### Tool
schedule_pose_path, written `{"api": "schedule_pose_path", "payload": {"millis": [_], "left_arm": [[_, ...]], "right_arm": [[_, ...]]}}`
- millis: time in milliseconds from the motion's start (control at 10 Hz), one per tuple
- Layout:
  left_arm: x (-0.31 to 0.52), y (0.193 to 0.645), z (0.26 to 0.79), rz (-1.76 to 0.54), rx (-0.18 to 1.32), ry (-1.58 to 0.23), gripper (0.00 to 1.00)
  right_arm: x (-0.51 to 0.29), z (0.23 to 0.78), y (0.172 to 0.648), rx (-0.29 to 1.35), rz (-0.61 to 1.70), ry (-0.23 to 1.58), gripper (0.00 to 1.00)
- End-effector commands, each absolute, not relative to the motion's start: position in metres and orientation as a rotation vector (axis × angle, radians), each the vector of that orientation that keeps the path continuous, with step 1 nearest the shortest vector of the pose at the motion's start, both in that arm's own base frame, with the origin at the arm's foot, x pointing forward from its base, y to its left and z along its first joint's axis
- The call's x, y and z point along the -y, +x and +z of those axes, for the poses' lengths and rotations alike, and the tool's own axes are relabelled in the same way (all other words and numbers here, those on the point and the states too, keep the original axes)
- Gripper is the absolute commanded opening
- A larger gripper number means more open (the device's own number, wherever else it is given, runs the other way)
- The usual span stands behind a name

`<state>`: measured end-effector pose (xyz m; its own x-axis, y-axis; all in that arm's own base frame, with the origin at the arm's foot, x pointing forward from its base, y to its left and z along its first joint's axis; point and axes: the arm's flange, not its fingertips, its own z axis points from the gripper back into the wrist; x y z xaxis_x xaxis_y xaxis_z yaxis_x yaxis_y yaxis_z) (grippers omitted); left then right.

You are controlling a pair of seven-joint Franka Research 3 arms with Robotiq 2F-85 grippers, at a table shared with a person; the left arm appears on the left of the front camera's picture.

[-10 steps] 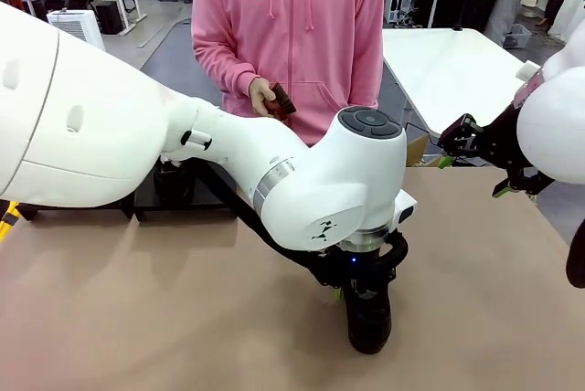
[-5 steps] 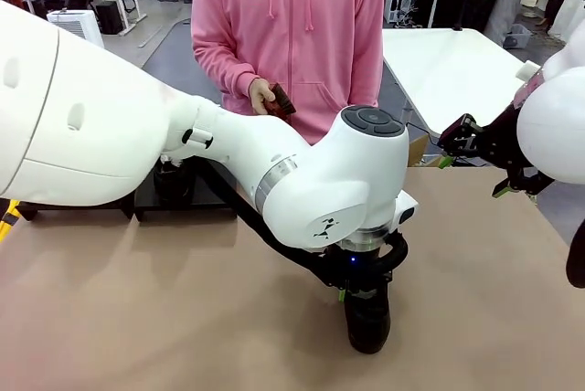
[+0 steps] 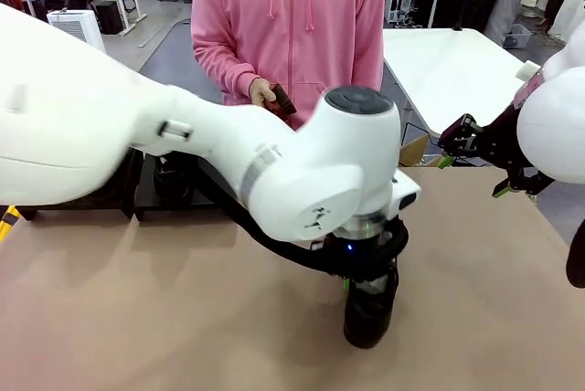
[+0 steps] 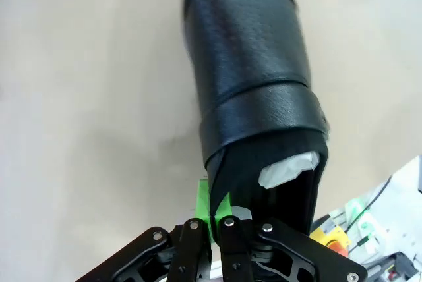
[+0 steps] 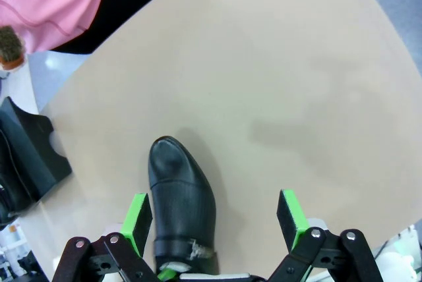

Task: Organize the shoes by placing them on the stand.
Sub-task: Place the Shoe from the middle of the table onto the Shoes Stand.

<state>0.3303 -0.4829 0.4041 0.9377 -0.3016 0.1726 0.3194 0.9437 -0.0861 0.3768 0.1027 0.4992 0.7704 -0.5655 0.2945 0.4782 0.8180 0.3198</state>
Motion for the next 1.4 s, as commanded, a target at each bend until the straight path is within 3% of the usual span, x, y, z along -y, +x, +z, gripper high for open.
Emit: {"api": "schedule_pose_path", "payload": {"millis": [0,400,900,1300], "left_arm": [[0.418,0.326,0.46,-0.355,0.296,-0.126,0.0],[0.328,0.38,0.516,-0.268,0.424,-0.088,0.0],[0.253,0.439,0.497,-0.032,0.615,-0.21,0.0],[0.228,0.474,0.468,0.041,0.628,-0.097,0.0]], "right_arm": [[-0.099,0.5,0.377,0.387,-0.556,0.253,1.0],[-0.099,0.5,0.377,0.387,-0.556,0.253,1.0],[-0.099,0.5,0.377,0.387,-0.556,0.253,1.0],[-0.099,0.5,0.377,0.387,-0.556,0.253,1.0]]}}
